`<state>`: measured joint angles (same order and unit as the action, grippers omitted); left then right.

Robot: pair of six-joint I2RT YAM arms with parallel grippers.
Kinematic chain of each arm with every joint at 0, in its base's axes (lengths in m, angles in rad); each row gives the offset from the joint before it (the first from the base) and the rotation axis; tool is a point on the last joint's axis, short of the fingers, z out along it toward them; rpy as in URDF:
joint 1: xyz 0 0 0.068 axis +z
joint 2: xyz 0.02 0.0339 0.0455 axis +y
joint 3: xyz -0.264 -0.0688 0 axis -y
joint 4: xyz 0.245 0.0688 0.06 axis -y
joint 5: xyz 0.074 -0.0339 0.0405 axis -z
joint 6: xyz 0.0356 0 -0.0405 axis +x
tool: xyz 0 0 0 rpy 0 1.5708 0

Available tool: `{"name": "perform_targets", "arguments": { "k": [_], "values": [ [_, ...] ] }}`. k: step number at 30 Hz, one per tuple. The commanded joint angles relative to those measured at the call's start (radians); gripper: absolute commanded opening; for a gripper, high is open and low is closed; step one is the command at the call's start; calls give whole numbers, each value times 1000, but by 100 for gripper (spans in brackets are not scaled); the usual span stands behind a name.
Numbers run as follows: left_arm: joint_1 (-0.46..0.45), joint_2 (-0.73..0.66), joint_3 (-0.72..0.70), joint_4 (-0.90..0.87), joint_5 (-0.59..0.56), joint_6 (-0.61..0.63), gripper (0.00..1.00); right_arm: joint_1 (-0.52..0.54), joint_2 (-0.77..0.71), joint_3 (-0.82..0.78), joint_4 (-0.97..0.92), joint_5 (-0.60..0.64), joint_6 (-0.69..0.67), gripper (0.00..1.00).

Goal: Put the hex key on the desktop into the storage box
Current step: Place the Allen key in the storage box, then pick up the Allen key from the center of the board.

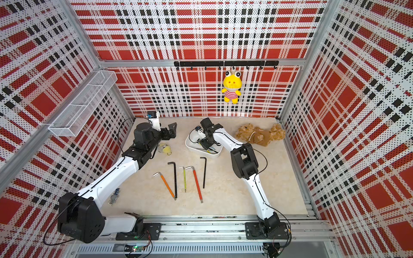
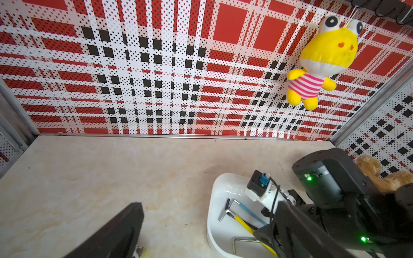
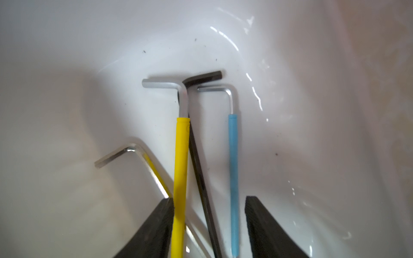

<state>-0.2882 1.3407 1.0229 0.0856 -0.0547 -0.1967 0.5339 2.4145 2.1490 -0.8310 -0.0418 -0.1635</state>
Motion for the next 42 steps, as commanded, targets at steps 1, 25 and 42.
{"name": "perform_targets", "arguments": {
  "k": [1, 25, 42],
  "values": [
    [3, 19, 26, 0, -11, 14, 99, -5, -187, -61, 64, 20, 71, 62],
    [18, 29, 5, 59, 23, -12, 99, 180, -704, -810, 53, 151, 865, 77],
    [22, 13, 3, 49, 23, -11, 99, 242, -404, -678, 75, 148, 895, 67]
  ]
}}
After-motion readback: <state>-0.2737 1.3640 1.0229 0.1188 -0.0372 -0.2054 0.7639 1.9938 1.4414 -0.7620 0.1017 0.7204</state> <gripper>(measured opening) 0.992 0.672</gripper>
